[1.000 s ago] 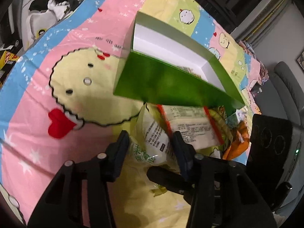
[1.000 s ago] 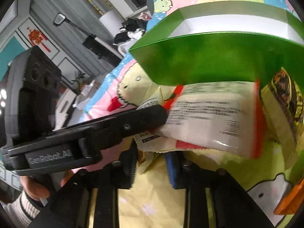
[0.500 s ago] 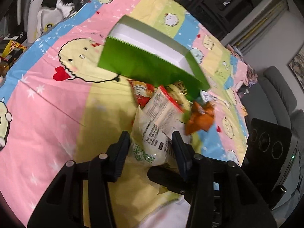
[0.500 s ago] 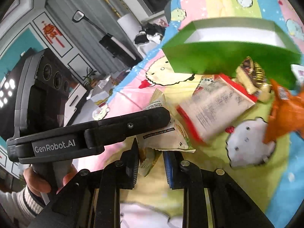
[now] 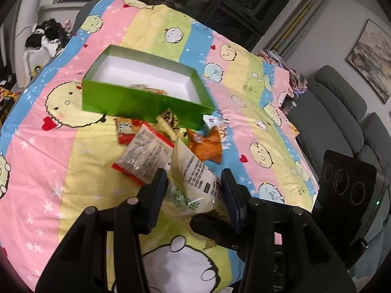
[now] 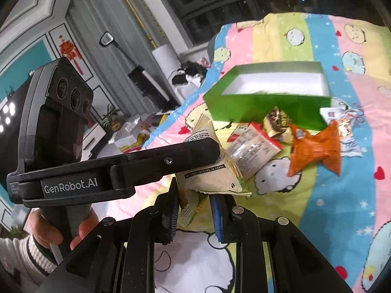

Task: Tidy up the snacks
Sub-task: 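Carry the white bag into the green box and open both grippers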

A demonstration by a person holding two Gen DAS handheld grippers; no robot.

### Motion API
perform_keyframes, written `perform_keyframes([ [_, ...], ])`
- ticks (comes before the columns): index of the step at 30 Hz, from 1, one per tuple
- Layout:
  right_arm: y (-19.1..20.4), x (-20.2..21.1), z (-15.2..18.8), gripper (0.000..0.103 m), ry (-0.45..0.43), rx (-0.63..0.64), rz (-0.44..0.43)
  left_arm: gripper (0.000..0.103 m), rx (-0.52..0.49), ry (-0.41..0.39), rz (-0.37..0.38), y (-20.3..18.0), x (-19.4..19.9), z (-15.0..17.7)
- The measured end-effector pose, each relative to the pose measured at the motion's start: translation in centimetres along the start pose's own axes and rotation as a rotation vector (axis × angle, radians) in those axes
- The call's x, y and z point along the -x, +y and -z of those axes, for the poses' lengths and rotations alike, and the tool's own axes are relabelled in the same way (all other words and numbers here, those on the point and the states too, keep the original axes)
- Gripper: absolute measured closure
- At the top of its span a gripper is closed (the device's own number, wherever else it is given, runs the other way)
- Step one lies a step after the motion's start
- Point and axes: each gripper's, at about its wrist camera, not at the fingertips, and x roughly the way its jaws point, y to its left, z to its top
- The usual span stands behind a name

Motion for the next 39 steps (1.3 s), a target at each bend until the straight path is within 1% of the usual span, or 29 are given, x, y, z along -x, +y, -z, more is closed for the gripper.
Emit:
perform_keyframes([
  [5, -0.5, 1.1, -0.7, 0.078, -0.045, 0.001, 0.015, 0.058, -0.033, -0.012, 0.014, -1.4, -0.1, -1.5],
  [11, -1.2, 1.8, -2.3, 0.078, -0.107, 0.006, 0.036, 0.058, -0.055, -0.028, 0.038, -2.4, -0.6, -3.9],
  [15, -1.8, 2.0, -3.8, 0.078, -0.139, 0.010, 0.049, 0.058, -0.064, -0.037, 0.048, -2.8, -1.2, -5.7],
  [22, -3.2, 1.3, -7.4, 0.078, -0.178, 0.016, 0.050, 0.058, -0.079, -0.053, 0.050, -2.7, -2.2, -9.9],
  [25, -3.8, 0.5, -9.4, 0.078, -0.191, 0.024, 0.051, 0.058, -0.057, -0.055, 0.055, -1.9, -2.8, -12.3],
  [30, -5.0, -1.8, -11.8, 0.078, -0.183, 0.025, 0.047, 0.058, -0.032, -0.051, 0.026, 0.0, -4.4, -14.7],
  [39, -7.6, -7.9, -13.4, 0.078, -0.099, -0.005, 0.044, 0.058, 0.090, 0.003, 0.001, 5.4, -8.7, -16.1],
])
